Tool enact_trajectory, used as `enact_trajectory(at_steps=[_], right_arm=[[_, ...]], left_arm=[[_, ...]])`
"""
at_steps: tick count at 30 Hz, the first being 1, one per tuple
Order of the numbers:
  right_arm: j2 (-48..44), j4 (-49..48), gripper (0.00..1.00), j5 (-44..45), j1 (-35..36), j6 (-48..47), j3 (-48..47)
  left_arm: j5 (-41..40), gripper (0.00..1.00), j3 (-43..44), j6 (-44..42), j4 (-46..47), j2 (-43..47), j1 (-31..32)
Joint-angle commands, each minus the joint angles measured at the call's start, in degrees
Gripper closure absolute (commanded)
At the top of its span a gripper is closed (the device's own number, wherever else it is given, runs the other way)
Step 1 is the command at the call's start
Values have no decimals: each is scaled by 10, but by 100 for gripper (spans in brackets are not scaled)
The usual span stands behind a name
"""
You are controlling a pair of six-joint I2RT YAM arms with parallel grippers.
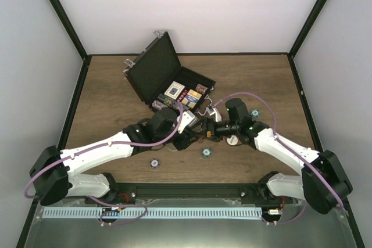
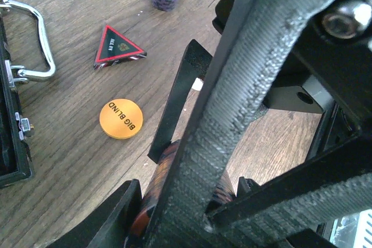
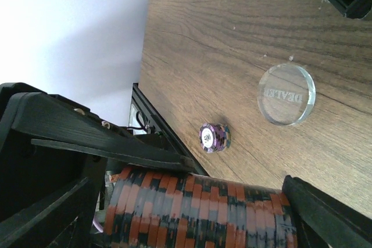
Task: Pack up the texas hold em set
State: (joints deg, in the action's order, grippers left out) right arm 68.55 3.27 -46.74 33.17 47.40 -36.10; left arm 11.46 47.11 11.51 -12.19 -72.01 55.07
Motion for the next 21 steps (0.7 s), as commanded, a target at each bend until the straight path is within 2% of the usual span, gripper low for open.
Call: enact_trajectory(at_steps=[1,9,17,19,21], right_arm=[[3,13,14,-31,12,-28,-28],[17,18,23,-25,22,-37,-26],[16,22,37,-10,25,-39,-30],[10,22,38,-1,25,-37,-31],[2,26,39,17,25,-35,-33]], left_arm=[[-7,74,15,-6,67,2,3],[-21,75,15,-10,69,10,3],[-20,74,18,-15,63,6,4],[-21,71,19,-17,59,6,4],[-23,61,21,-18,55,6,4]])
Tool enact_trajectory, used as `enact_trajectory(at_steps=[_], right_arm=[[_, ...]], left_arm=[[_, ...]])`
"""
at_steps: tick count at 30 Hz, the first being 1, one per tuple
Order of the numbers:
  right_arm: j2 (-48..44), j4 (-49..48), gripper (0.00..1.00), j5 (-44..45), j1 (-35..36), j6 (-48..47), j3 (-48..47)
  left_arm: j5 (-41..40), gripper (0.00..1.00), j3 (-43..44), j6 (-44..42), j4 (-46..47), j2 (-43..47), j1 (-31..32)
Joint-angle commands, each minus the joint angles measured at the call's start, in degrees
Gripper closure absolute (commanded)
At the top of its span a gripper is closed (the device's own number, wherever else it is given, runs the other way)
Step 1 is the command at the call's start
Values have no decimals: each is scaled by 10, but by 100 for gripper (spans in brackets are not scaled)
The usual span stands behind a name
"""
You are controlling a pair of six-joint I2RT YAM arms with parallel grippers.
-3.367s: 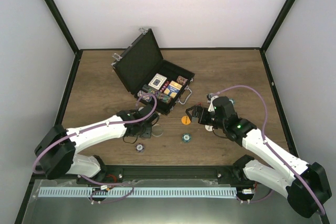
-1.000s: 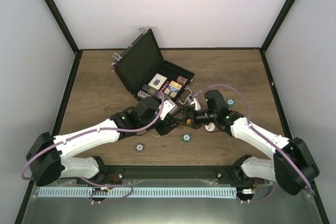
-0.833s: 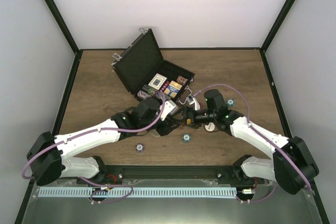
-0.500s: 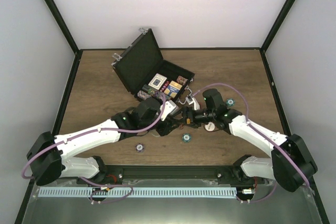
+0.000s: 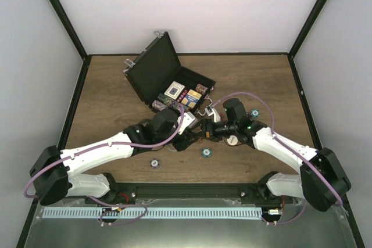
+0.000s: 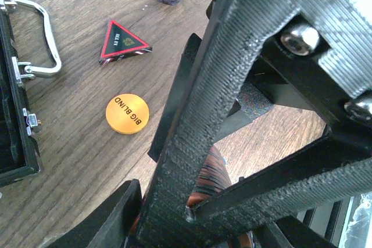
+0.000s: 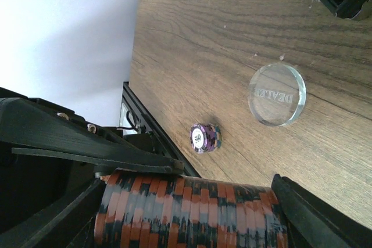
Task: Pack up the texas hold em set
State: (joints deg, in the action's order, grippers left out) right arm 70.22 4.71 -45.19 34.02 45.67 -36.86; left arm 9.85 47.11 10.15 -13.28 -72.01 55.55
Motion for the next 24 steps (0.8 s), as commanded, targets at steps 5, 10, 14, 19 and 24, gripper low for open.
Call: enact_trajectory(at_steps=[5,10,14,19,24], right_arm=[[-41,55,39,98,16,-18,-47],[-59,91,40,208,16,-8,-83],[-50,90,40,273,16,10,-97],[7,81,40,292,19,25,-133],[63,57,40,327,38,69,-162]], left_arm=[[-34,24,24,-8,52,18,-2],[-60,5,38,-27,31,53,-26],[-40,1,61,-55,3,81,-91],[-32,0,89,-40,-21,89,-257],[-171,0,106,-29,-47,83,-345]])
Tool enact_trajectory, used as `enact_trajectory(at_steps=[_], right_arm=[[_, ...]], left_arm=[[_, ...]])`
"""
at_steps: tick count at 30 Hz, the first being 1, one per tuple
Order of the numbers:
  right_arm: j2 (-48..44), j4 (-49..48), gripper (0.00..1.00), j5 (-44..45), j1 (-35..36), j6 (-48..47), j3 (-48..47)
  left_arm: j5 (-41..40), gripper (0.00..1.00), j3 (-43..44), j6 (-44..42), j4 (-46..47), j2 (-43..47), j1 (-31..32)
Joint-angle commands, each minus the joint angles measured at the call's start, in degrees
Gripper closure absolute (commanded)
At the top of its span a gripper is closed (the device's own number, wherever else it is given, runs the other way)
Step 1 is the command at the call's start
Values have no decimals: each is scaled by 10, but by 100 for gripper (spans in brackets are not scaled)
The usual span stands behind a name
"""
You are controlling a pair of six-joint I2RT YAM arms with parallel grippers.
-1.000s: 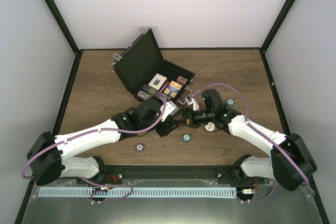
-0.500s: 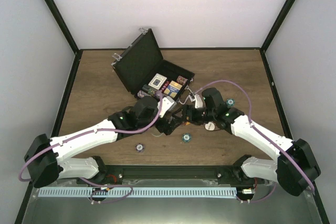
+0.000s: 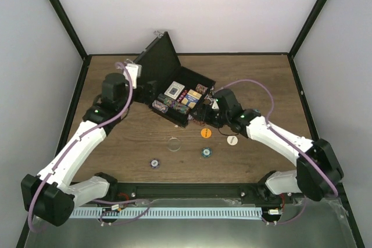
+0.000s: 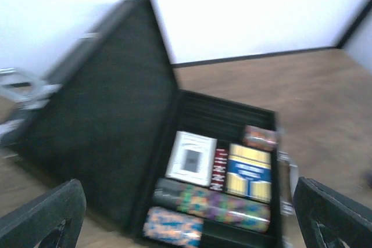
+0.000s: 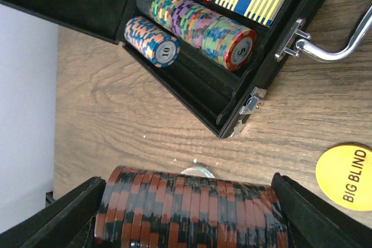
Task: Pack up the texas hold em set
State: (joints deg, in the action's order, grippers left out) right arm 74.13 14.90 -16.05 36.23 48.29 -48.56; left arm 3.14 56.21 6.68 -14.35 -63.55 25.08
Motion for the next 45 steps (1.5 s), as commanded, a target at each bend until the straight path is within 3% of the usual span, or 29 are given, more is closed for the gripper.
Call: enact_trajectory(at_steps=[1,4,8,21,33,37,45], right_arm=[[36,-53,40,37,18,52,-49],[73,-71,40,49,27,78,-71],[124,-88,40,66,41,100,-97],[271,-103,37,69,67,116,-196],[306,-81,33,104,69,133,-222],[317,-80,28,96,69,129,-228],[312,-78,6,96,69,106,-237]], left_arm=[[-138,0,15,3,-41,-2,-47],[-209,0,-9,-9,-35,10,-56],[-231,0,-33,-20,-33,23,-57],[-223,0,-43,-25,-33,39,-57],[-206,0,-44,-25,-34,45,-58],[-204,0,-46,-29,-33,48,-58],[-199,0,-48,-32,-31,47,-57]])
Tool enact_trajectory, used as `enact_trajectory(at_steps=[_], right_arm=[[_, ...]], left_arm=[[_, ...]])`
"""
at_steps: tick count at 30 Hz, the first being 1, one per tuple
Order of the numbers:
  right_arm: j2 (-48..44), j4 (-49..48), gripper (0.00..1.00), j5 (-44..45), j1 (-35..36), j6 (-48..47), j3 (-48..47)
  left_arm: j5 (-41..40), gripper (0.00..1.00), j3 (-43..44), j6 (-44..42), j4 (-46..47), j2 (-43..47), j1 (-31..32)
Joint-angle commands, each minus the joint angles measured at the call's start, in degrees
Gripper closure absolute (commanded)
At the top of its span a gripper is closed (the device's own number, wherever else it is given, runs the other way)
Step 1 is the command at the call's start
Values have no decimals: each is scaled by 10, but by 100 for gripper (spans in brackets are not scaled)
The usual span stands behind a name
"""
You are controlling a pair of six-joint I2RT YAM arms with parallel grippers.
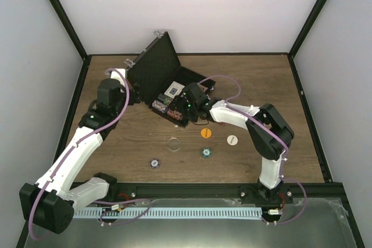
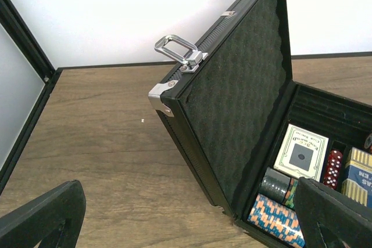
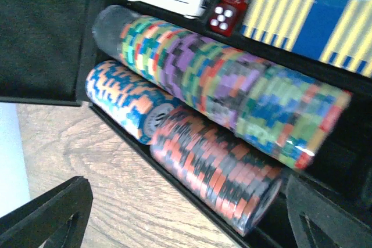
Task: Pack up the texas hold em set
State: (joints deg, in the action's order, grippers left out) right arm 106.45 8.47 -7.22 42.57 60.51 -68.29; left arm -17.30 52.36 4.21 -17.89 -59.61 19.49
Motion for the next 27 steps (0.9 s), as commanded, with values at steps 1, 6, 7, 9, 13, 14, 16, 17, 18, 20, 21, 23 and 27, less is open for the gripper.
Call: enact_trajectory(at_steps=[1,6,7,9,13,14,16,17,18,20,21,23,27], right_arm=[[-15,-12,5,11,6,-22,-40],[-57,-21,1,21,6,-50,-22],[-72,-23,1,27,6,-55,-14],[-108,-24,0,46,5,-76,6],[-199,-17,0,77,-1,-118,55],[-219,-9,0,82,-4,-128,68],[-259,12,0,91,-16,-144,89],[-277,22,0,91,-25,-148,100],[-299,34,0,84,-36,-150,112],[-337,61,0,82,-51,-154,129],[-355,75,0,86,-54,-158,134],[-386,97,0,91,-56,-161,145],[-434,109,0,83,-59,-158,176]], left_arm=[[5,0,-9,-8,5,6,-2],[26,0,-12,-7,8,-1,-2],[39,0,-13,-7,10,-4,-2],[68,0,-13,-8,12,-14,0],[103,2,-10,-15,8,-46,33],[105,2,-8,-16,6,-55,47],[105,2,-3,-20,-1,-83,81],[92,3,4,-20,-13,-102,102],[67,3,14,-22,-26,-125,127],[12,3,45,-27,-61,-179,169],[-8,4,62,-27,-80,-206,185],[-29,4,92,-20,-107,-251,206],[1,2,116,-20,-107,-286,218]])
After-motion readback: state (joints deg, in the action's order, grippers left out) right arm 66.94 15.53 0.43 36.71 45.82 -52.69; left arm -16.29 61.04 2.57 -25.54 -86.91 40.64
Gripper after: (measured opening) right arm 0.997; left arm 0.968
